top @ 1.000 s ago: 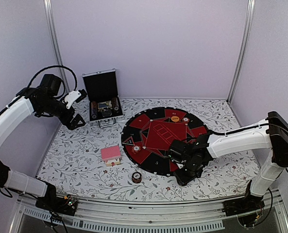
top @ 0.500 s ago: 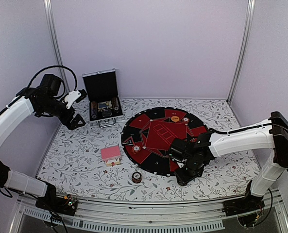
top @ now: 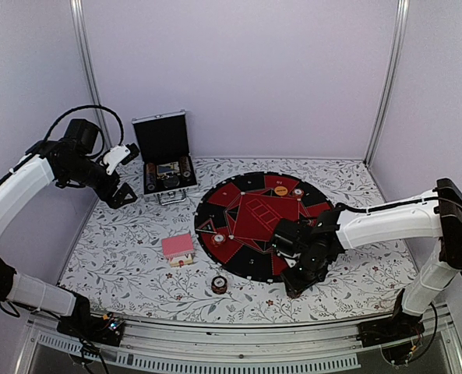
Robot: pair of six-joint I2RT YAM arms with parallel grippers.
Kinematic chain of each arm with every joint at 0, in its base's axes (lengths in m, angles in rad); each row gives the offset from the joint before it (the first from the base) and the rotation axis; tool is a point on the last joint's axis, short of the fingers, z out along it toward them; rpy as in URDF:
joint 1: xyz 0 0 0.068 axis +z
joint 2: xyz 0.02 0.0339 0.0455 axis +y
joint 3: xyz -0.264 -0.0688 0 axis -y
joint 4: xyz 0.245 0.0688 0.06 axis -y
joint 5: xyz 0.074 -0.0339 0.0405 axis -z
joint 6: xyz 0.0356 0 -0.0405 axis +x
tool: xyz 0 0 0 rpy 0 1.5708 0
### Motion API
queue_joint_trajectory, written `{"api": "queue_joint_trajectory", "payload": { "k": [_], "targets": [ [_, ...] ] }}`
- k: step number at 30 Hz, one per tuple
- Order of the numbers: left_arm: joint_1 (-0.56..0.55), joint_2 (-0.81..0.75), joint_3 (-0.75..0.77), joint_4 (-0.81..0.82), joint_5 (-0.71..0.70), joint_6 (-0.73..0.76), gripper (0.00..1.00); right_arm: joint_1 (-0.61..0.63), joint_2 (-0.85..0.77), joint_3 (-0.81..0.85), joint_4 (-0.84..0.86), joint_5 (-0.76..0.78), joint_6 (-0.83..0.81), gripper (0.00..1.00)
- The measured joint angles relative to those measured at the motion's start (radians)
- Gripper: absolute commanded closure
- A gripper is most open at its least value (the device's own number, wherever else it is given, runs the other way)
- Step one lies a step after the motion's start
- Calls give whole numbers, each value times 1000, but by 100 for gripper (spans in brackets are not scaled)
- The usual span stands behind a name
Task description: Distribute texas hold em gaming equipment
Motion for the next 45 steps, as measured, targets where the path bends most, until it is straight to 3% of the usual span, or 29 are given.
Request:
{"api": "queue_joint_trajectory", "payload": {
  "k": [15,27,45],
  "targets": [
    [-1,0,0,0,-3,2,0,-272,-73,79,-26,47,-60,93],
    [-1,0,0,-2,-2,8,0,-482,1,69,100,116,-113,92],
    [-1,0,0,-8,2,14,0,-512,92,14,212,103,-137,87]
  ]
}}
